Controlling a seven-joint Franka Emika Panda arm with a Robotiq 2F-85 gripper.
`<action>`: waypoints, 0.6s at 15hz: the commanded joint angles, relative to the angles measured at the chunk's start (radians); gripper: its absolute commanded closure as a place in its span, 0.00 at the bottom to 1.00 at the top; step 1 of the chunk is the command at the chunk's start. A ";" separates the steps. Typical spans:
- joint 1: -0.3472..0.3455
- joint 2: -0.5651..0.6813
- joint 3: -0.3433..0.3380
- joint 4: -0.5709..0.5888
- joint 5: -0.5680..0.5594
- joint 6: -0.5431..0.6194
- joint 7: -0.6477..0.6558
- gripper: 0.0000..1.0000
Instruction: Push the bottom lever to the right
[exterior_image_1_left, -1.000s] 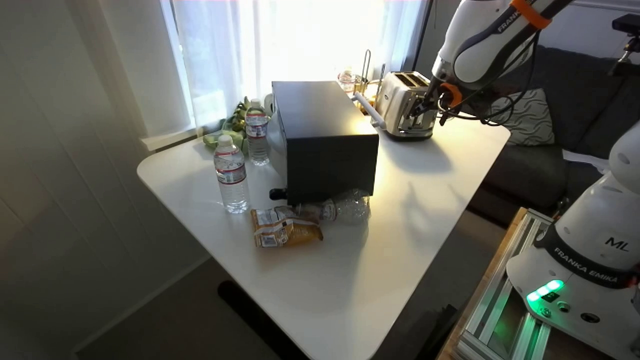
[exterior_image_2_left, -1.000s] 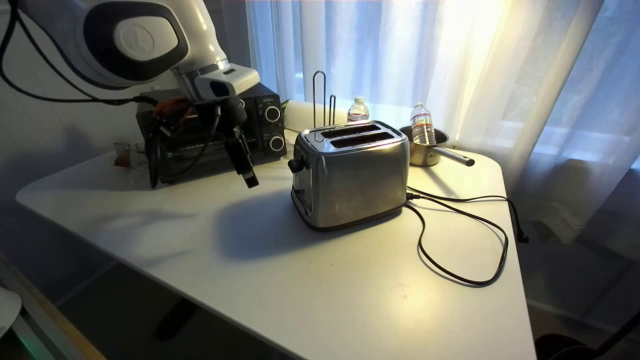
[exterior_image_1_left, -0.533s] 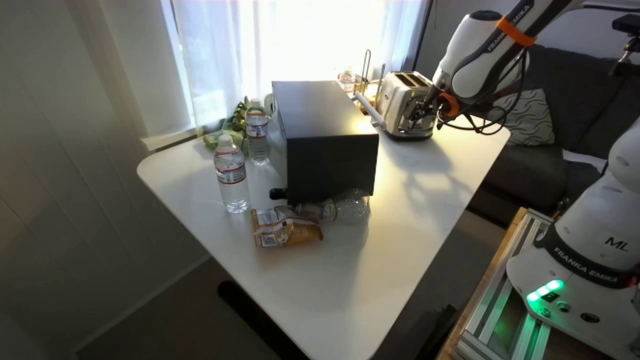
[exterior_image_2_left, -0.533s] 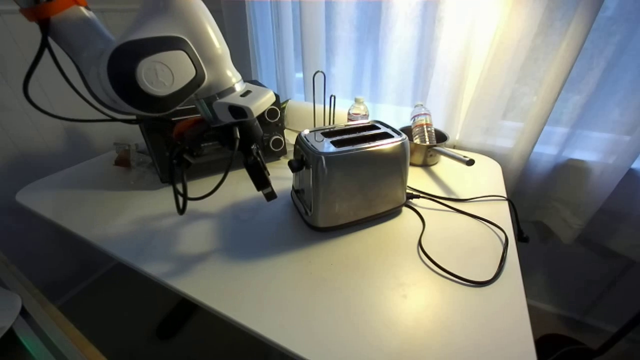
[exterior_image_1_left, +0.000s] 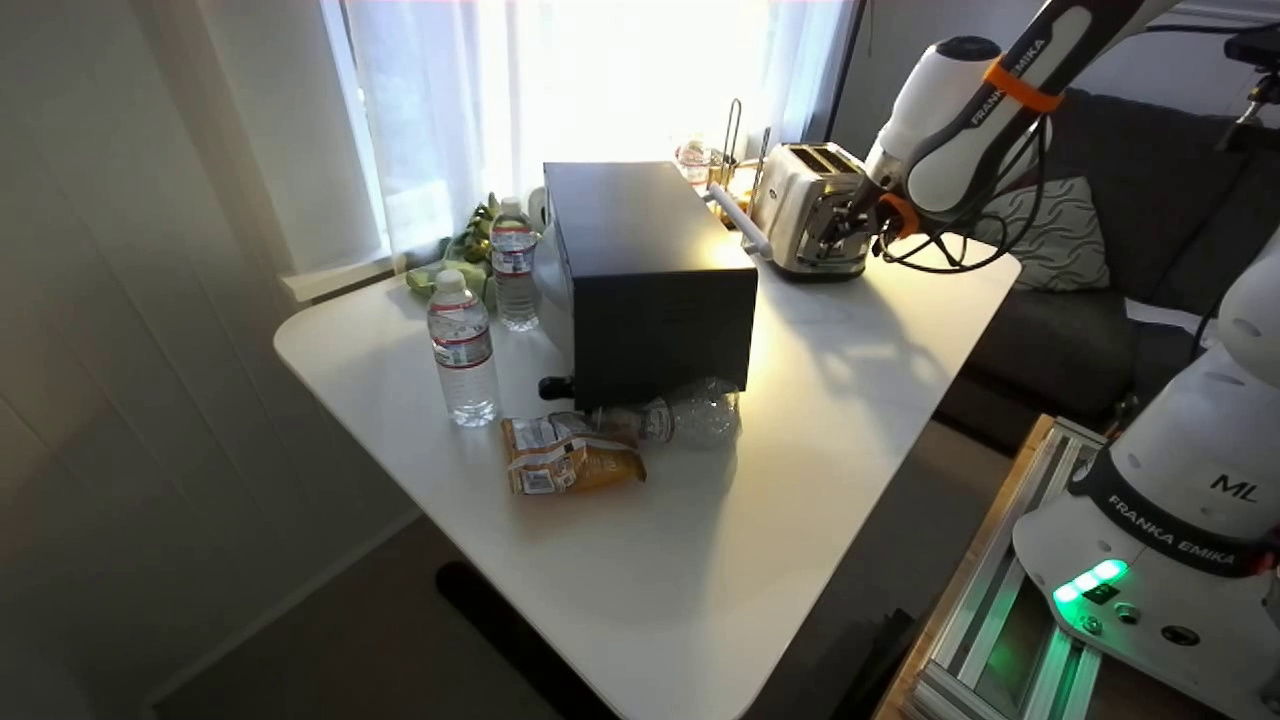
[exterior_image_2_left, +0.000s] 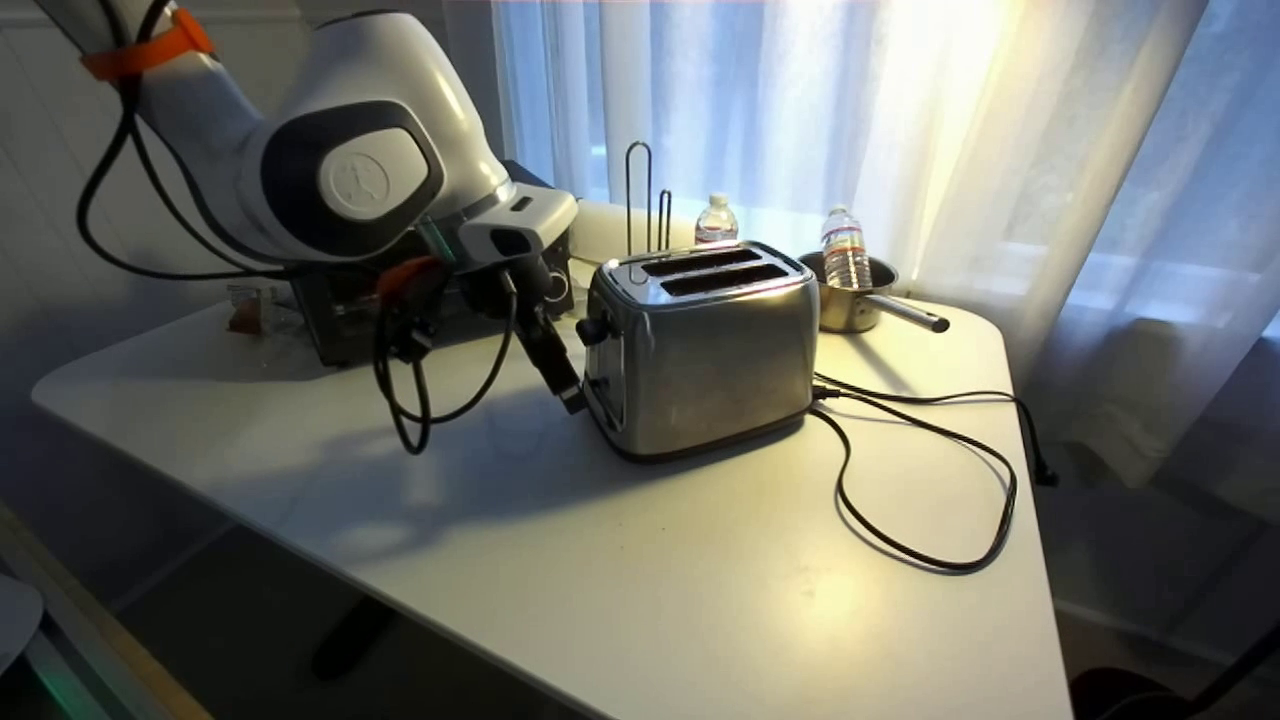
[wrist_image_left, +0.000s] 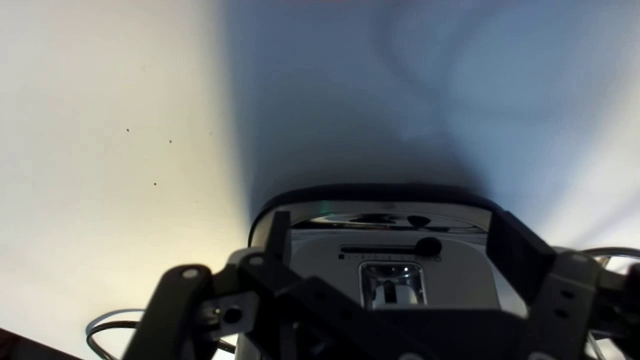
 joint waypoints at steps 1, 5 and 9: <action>0.028 0.049 -0.038 0.029 -0.055 0.050 0.032 0.00; 0.054 0.087 -0.063 0.047 -0.046 0.092 0.042 0.00; 0.104 0.120 -0.111 0.063 -0.030 0.101 0.057 0.00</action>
